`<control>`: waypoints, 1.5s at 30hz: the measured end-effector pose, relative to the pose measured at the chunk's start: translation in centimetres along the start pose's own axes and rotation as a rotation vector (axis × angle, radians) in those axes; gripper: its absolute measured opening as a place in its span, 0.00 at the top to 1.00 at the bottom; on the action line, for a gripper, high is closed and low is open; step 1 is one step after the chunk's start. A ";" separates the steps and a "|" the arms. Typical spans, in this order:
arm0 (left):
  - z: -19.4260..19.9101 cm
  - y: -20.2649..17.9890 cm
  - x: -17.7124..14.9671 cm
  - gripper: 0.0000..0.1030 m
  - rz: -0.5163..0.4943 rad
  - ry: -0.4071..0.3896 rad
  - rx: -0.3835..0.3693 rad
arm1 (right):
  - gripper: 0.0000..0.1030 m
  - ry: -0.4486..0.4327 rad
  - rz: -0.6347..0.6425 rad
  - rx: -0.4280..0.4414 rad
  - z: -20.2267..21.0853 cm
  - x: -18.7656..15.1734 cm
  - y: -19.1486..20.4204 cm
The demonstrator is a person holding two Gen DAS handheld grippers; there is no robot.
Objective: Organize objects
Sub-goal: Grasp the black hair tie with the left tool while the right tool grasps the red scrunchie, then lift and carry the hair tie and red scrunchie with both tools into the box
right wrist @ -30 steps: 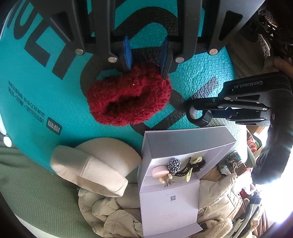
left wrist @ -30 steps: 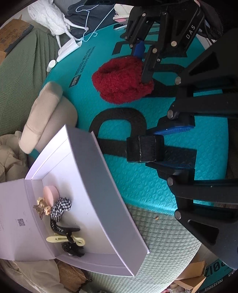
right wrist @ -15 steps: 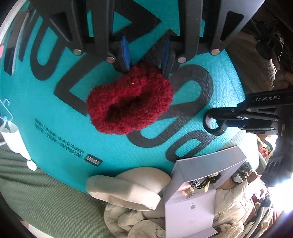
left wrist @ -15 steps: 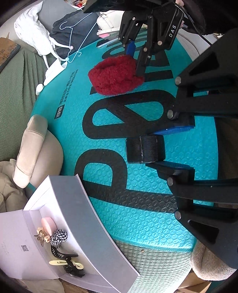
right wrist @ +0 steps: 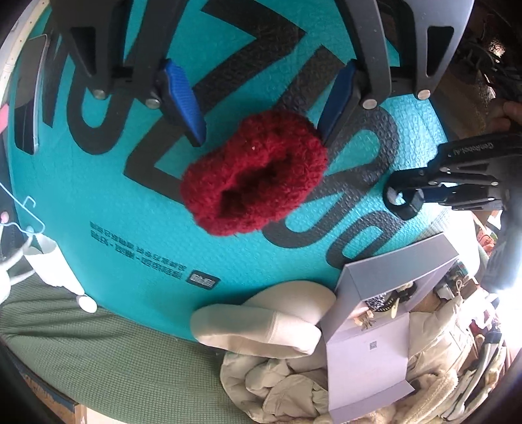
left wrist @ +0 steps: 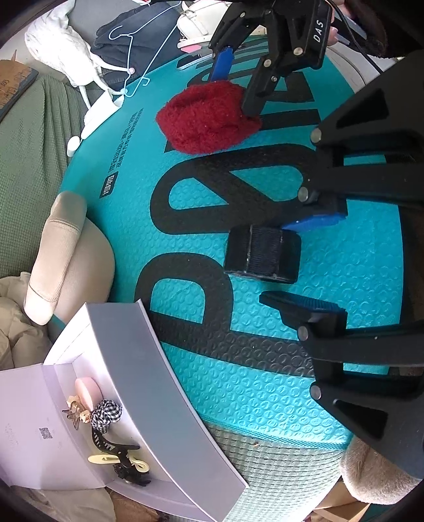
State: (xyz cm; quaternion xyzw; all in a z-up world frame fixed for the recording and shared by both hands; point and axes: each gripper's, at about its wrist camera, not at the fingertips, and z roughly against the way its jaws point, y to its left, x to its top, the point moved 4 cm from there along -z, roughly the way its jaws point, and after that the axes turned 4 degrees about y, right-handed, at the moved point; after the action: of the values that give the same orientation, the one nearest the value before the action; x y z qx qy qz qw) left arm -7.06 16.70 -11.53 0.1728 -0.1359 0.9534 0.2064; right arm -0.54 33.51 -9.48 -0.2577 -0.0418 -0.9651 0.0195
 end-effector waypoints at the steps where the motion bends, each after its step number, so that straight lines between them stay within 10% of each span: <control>1: -0.1 0.2 0.1 0.68 0.001 -0.006 0.000 | 0.29 -0.016 0.000 -0.003 0.0 0.1 0.1; 10: -0.9 0.8 1.3 0.59 -0.011 -0.057 0.021 | 0.09 -0.126 -0.107 -0.046 -1.6 2.2 -0.2; 28: -2.4 -1.8 2.3 0.58 -0.146 -0.119 0.032 | 0.09 -0.051 -0.102 -0.176 -5.4 2.7 0.1; 31: -2.4 -1.6 2.4 0.76 -0.133 -0.126 0.017 | 0.22 -0.060 -0.100 -0.174 -5.2 2.7 0.3; 36: -2.3 -1.6 2.4 0.76 -0.131 -0.126 -0.024 | 0.53 -0.067 -0.088 -0.156 -4.9 2.9 0.8; 45: -1.8 -1.5 2.0 0.76 -0.116 -0.097 -0.040 | 0.66 -0.049 -0.090 -0.042 -4.2 3.2 1.1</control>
State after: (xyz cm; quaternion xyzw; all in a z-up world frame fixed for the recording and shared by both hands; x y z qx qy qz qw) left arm -8.63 19.26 -12.08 0.2221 -0.1544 0.9275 0.2579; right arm -5.30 31.94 -11.45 -0.2795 -0.0335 -0.9591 -0.0304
